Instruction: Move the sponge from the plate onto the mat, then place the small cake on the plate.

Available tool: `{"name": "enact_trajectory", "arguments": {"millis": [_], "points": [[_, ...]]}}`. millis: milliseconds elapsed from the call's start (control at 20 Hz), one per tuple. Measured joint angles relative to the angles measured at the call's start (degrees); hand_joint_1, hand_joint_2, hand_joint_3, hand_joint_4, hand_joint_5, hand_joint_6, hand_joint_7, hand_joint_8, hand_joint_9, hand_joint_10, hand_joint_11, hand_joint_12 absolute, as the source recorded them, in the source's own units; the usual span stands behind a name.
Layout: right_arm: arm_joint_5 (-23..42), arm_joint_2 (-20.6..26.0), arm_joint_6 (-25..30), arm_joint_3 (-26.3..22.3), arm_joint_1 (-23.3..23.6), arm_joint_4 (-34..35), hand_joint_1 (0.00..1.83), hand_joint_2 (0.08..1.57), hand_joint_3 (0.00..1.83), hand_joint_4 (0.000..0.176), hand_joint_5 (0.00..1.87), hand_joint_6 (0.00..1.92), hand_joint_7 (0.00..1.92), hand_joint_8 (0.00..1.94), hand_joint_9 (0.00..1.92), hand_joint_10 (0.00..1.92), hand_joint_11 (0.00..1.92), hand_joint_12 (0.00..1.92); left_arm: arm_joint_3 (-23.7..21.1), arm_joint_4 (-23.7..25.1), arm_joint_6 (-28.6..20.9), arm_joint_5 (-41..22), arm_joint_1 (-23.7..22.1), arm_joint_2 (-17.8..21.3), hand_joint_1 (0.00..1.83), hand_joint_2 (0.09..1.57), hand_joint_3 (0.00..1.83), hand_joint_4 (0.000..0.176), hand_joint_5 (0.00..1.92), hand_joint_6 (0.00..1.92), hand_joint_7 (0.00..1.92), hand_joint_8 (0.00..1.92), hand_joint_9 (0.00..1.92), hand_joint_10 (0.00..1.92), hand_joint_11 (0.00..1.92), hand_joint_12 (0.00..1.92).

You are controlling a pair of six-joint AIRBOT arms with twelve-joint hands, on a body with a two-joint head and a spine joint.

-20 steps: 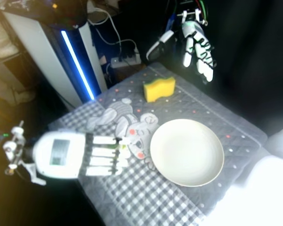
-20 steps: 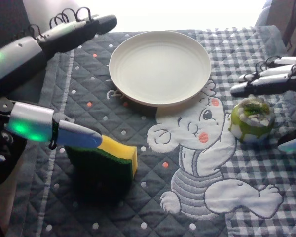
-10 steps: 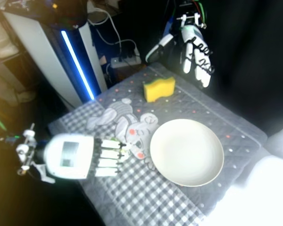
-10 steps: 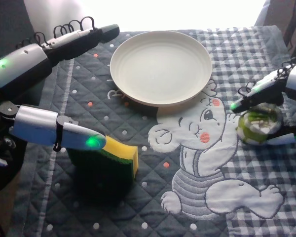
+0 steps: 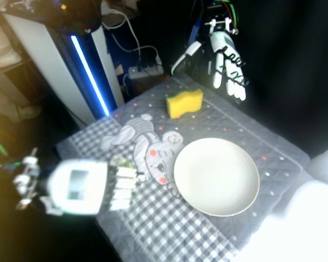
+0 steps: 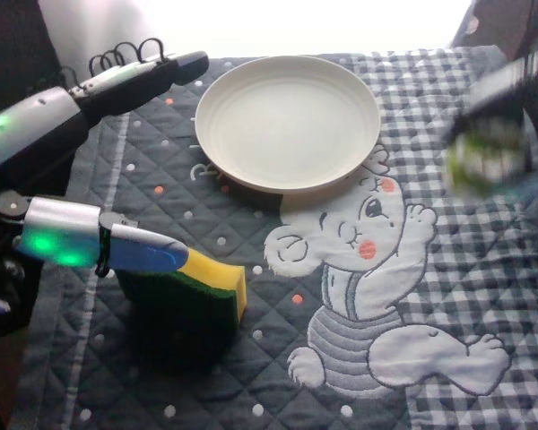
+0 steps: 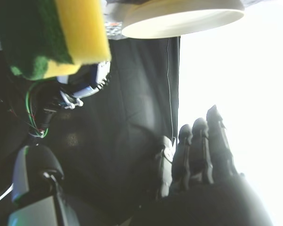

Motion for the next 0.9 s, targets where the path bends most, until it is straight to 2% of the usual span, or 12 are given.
{"name": "enact_trajectory", "arguments": {"millis": [50,100,200,350,400,450,500,550,650,750,800,900], "points": [[0.61,0.09,-0.04,0.72,3.19,-0.39,1.35,1.1,0.0,0.0,0.98,1.01,0.99,0.89,0.92,1.1,0.83,1.21,-0.11,0.13,-0.26,-0.22,0.59,0.0,0.76,0.76,0.01,0.159,0.13,0.01,0.04,0.0,0.02,0.01,0.04,0.02],[0.48,-0.68,-0.76,2.29,8.46,-2.95,1.37,1.1,0.0,0.0,0.99,0.98,1.01,0.87,0.92,1.15,0.83,1.19,-0.13,0.22,-0.26,0.15,0.57,0.0,0.75,0.76,0.01,0.153,0.14,0.01,0.05,0.01,0.03,0.01,0.06,0.03],[-1.4,-3.87,-1.18,4.7,12.28,-5.44,1.38,1.08,0.0,0.0,0.99,0.97,1.06,0.75,0.99,1.09,0.89,1.12,-0.07,-0.96,-0.26,-0.15,0.57,0.0,0.78,0.75,0.01,0.161,0.14,0.0,0.04,0.0,0.02,0.0,0.01,0.01],[-7.17,-14.14,-1.29,12.39,18.34,-8.2,1.39,1.03,0.0,0.0,1.03,0.93,1.21,0.5,1.13,0.88,0.87,1.07,-0.09,-0.15,-0.28,-0.98,0.55,-0.07,0.76,0.76,0.01,0.158,0.15,0.01,0.06,0.01,0.04,0.01,0.05,0.03],[-9.05,-17.75,-1.27,14.91,18.97,-7.23,1.39,1.05,0.0,0.0,1.01,0.98,1.18,0.55,1.09,0.91,0.8,1.05,-0.09,-0.11,-0.26,-1.16,0.48,-0.37,0.75,0.76,0.01,0.154,0.15,0.01,0.06,0.01,0.05,0.01,0.05,0.03],[-10.01,-19.32,-1.11,15.96,18.97,-7.34,1.39,1.04,0.0,0.0,1.09,0.95,1.27,0.44,1.0,0.91,0.45,1.14,-0.04,-0.35,-0.26,-1.01,0.33,-0.63,0.72,0.76,0.01,0.148,0.16,0.0,0.06,0.0,0.04,0.01,0.01,0.01],[-13.07,-22.53,-0.63,17.57,18.88,-8.63,1.29,1.04,0.0,0.0,1.07,0.95,1.32,0.31,0.91,0.43,0.23,0.97,0.35,-0.46,-0.31,-0.94,0.15,-0.98,0.7,0.77,0.01,0.146,0.16,0.0,0.06,0.0,0.03,0.0,0.0,0.0],[-14.62,-24.04,-0.28,18.14,18.71,-9.46,1.37,1.03,0.0,0.0,1.19,0.67,1.25,0.52,0.96,0.92,0.46,1.26,0.52,-0.42,-0.28,-0.81,0.0,-1.03,0.71,0.77,0.01,0.15,0.16,0.0,0.05,0.0,0.01,0.0,0.0,0.0],[-18.16,-27.17,0.11,19.32,18.6,-11.91,1.4,1.04,0.0,0.0,1.06,0.82,1.19,0.63,1.07,0.95,0.72,1.18,0.5,-0.46,-0.33,-1.14,-0.35,-1.09,0.75,0.77,0.01,0.163,0.15,0.0,0.06,0.0,0.0,0.0,0.0,0.0],[-19.96,-28.13,0.11,20.04,18.6,-12.66,1.39,1.05,0.0,0.0,1.0,0.98,1.12,0.7,1.08,0.92,0.74,1.07,0.52,0.07,-0.46,-1.09,-0.52,-1.27,0.79,0.78,0.01,0.144,0.16,0.0,0.05,0.0,0.0,0.0,0.0,0.0],[-21.62,-28.3,0.11,20.22,18.6,-13.77,1.39,1.07,0.0,0.0,0.95,1.02,1.09,0.76,1.06,0.98,0.85,1.09,0.52,-0.02,-0.48,-1.01,-0.63,-1.49,0.8,0.78,0.01,0.134,0.17,0.01,0.04,0.0,0.0,0.0,0.0,0.0],[-23.69,-29.07,0.11,20.63,18.6,-15.8,1.37,1.11,0.0,0.0,0.92,0.93,0.99,0.99,0.97,1.22,0.74,1.36,0.5,0.02,-0.48,-0.96,-0.63,-1.49,0.82,0.78,0.01,0.14,0.18,0.01,0.04,0.0,0.0,0.0,0.0,0.0]]}}
